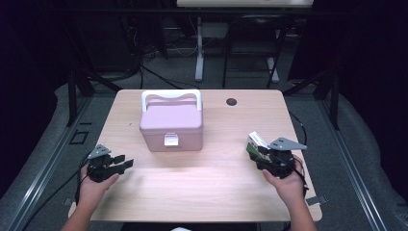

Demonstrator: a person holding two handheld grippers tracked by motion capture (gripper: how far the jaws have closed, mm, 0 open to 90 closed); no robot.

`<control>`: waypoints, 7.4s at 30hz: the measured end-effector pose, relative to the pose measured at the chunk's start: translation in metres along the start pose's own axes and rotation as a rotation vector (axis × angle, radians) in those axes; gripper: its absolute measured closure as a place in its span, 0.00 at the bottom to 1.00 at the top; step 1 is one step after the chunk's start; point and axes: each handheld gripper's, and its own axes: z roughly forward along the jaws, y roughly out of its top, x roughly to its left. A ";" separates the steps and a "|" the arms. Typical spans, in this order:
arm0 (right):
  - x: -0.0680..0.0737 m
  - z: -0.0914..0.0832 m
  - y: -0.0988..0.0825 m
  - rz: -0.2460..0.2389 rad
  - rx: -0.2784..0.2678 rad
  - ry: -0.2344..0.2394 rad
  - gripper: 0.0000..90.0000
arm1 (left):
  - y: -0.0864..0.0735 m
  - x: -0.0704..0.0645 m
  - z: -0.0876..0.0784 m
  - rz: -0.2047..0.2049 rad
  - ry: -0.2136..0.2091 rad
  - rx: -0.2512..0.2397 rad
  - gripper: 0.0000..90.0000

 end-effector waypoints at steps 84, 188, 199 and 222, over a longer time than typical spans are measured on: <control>0.066 0.141 0.038 0.027 0.086 -0.036 1.00 | 0.052 -0.030 0.037 0.026 -0.036 -0.024 1.00; 0.083 0.014 -0.039 -0.039 0.151 0.033 0.66 | -0.005 -0.095 -0.026 0.072 -0.196 0.011 0.65; 0.073 0.000 -0.014 -0.053 0.163 0.070 0.54 | 0.017 -0.081 -0.042 0.049 -0.227 0.016 0.50; 0.065 -0.010 0.059 -0.024 0.100 0.148 0.53 | 0.088 -0.095 -0.044 0.116 -0.264 0.055 0.49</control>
